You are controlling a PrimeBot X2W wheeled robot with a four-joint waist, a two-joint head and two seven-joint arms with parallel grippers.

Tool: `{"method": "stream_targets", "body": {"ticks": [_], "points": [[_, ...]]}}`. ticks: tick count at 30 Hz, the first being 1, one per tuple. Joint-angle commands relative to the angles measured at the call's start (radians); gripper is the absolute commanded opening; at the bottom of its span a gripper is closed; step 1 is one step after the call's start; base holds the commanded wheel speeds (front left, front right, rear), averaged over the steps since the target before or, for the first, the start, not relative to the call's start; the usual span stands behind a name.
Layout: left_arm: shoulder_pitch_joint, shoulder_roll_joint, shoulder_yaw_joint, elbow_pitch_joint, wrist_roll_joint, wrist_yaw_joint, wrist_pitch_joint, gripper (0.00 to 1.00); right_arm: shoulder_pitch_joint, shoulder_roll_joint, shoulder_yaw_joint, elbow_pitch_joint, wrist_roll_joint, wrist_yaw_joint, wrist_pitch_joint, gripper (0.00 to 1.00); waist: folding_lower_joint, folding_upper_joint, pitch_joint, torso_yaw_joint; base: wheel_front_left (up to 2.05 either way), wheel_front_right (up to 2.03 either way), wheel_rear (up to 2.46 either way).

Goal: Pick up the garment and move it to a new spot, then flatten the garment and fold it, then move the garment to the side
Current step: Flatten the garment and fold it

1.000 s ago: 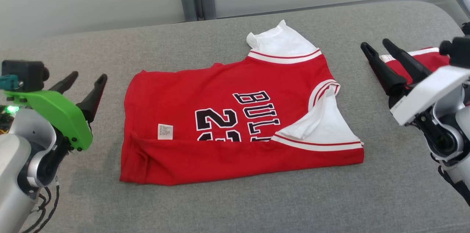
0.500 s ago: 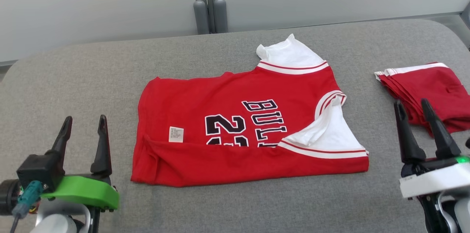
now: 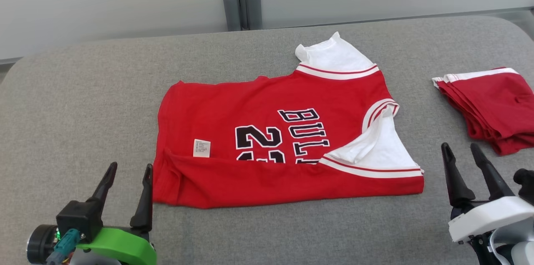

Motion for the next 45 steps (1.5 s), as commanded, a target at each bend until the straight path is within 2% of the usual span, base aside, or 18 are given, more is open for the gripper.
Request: {"method": "stream_targets", "body": {"ticks": [1,3,8,12,15,20,23,25,27,28,29,30,31,32,33,34,38,45], "points": [[-0.015,-0.012,-0.008,0.019,-0.008,-0.012,0.012,1.0,-0.022,-0.01,0.007,0.035,0.001,0.0,0.036,1.0,0.0,0.0,0.011,-0.002,0.0,0.0,0.0],[-0.039,-0.026,-0.038,0.06,-0.01,-0.033,0.049,1.0,-0.058,-0.02,0.023,0.113,0.017,0.0,0.106,1.0,0.0,0.0,0.029,0.001,0.0,0.0,0.0],[-0.089,-0.06,-0.098,0.174,-0.002,-0.081,0.1,1.0,-0.104,-0.036,0.054,0.223,0.046,0.0,0.197,1.0,0.0,0.0,0.055,0.012,0.0,0.0,0.0],[-0.137,-0.095,-0.136,0.265,0.005,-0.12,0.12,1.0,-0.131,-0.025,0.065,0.284,0.065,0.0,0.25,1.0,0.0,0.0,0.07,0.012,0.0,0.0,0.0],[-0.163,-0.112,-0.152,0.318,0.008,-0.134,0.134,1.0,-0.146,-0.017,0.083,0.314,0.071,0.0,0.285,1.0,0.0,0.0,0.077,0.005,0.0,0.0,0.0],[-0.195,-0.127,-0.171,0.406,0.015,-0.14,0.167,1.0,-0.167,-0.009,0.103,0.337,0.081,0.0,0.308,1.0,0.0,0.0,0.086,-0.003,0.0,0.0,0.0],[-0.212,-0.131,-0.169,0.461,0.024,-0.106,0.181,1.0,-0.174,-0.005,0.114,0.349,0.081,0.0,0.311,1.0,0.0,0.0,0.088,-0.008,0.0,0.0,0.0],[-0.215,-0.134,-0.162,0.483,0.019,-0.097,0.177,1.0,-0.178,-0.005,0.117,0.354,0.083,0.0,0.312,1.0,0.0,0.0,0.087,-0.009,0.0,0.0,0.0],[-0.217,-0.134,-0.16,0.496,0.01,-0.107,0.176,1.0,-0.18,-0.007,0.119,0.36,0.084,0.0,0.318,1.0,0.0,0.0,0.088,-0.009,0.0,0.0,0.0],[-0.218,-0.135,-0.161,0.501,0.006,-0.112,0.176,1.0,-0.181,-0.009,0.12,0.362,0.084,0.0,0.319,0.9,0.0,0.0,0.089,-0.009,0.0,0.0,0.0],[-0.218,-0.136,-0.163,0.505,0.003,-0.12,0.18,1.0,-0.181,-0.009,0.122,0.364,0.087,0.0,0.322,0.49,0.0,0.0,0.089,-0.008,0.0,0.0,0.0],[-0.219,-0.138,-0.161,0.507,-0.003,-0.125,0.179,1.0,-0.181,-0.009,0.125,0.365,0.091,0.0,0.325,0.41,0.0,0.0,0.089,-0.007,0.0,0.0,0.0],[-0.22,-0.14,-0.16,0.512,-0.006,-0.126,0.178,0.84,-0.18,-0.01,0.127,0.367,0.094,0.0,0.325,0.0,0.0,0.0,0.088,-0.006,0.0,0.0,0.0],[-0.22,-0.141,-0.158,0.515,-0.01,-0.125,0.178,0.62,-0.181,-0.012,0.129,0.368,0.095,0.0,0.325,0.0,0.0,0.0,0.088,-0.005,0.0,0.0,0.0],[-0.22,-0.142,-0.152,0.52,-0.018,-0.124,0.174,0.2,-0.182,-0.013,0.131,0.369,0.099,0.0,0.324,0.0,0.0,0.0,0.087,-0.004,0.0,0.0,0.0],[-0.221,-0.143,-0.15,0.524,-0.02,-0.126,0.171,0.0,-0.182,-0.013,0.133,0.37,0.102,0.0,0.325,0.0,0.0,0.0,0.086,-0.003,0.0,0.0,0.0],[-0.223,-0.142,-0.146,0.533,-0.034,-0.139,0.165,0.0,-0.19,-0.022,0.139,0.366,0.108,0.0,0.308,0.0,0.0,0.0,0.078,-0.001,0.0,0.0,0.0],[-0.173,-0.111,-0.132,0.483,-0.057,-0.137,0.159,0.0,-0.168,-0.066,0.135,0.327,0.125,-0.001,0.317,0.0,0.0,0.0,0.038,0.001,0.0,0.0,0.0]]}}
